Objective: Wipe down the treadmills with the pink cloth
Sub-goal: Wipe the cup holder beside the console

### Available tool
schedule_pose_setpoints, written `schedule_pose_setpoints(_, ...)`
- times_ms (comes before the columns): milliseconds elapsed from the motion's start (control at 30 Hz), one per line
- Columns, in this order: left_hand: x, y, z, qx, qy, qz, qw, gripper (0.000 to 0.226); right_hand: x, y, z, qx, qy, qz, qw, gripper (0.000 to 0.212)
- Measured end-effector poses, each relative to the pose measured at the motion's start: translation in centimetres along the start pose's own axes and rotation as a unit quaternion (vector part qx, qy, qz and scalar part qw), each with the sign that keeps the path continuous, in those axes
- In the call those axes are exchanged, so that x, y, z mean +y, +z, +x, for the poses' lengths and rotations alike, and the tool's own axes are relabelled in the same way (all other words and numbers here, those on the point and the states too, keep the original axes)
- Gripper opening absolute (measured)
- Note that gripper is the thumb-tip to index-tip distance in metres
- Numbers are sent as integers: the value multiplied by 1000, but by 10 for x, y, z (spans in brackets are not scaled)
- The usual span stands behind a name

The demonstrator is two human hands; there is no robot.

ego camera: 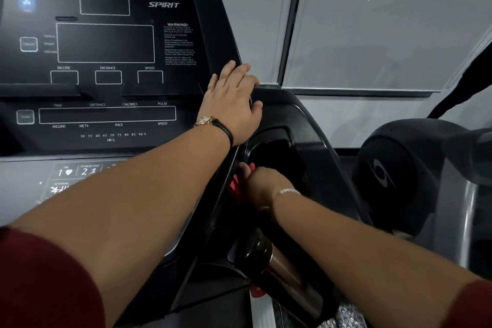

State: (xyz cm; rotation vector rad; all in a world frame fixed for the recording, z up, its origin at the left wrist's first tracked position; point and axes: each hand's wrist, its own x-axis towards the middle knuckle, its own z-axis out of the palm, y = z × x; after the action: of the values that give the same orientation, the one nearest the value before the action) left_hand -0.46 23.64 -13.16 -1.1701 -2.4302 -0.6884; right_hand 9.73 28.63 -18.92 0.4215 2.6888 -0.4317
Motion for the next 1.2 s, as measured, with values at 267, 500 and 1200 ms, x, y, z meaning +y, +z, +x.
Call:
schedule_pose_setpoints(267,0,-1,0,1,1,0,1000,36,26,22,-56,157,-144,-71,974,64)
schedule_pose_setpoints(500,1,-2,-1,2,1,-3,1000,36,24,12,21,35,54,-22,998,44)
schedule_pose_setpoints(1200,1,-1,1,1,-1,4,1000,38,39,13,11,79,-32,531,843,27)
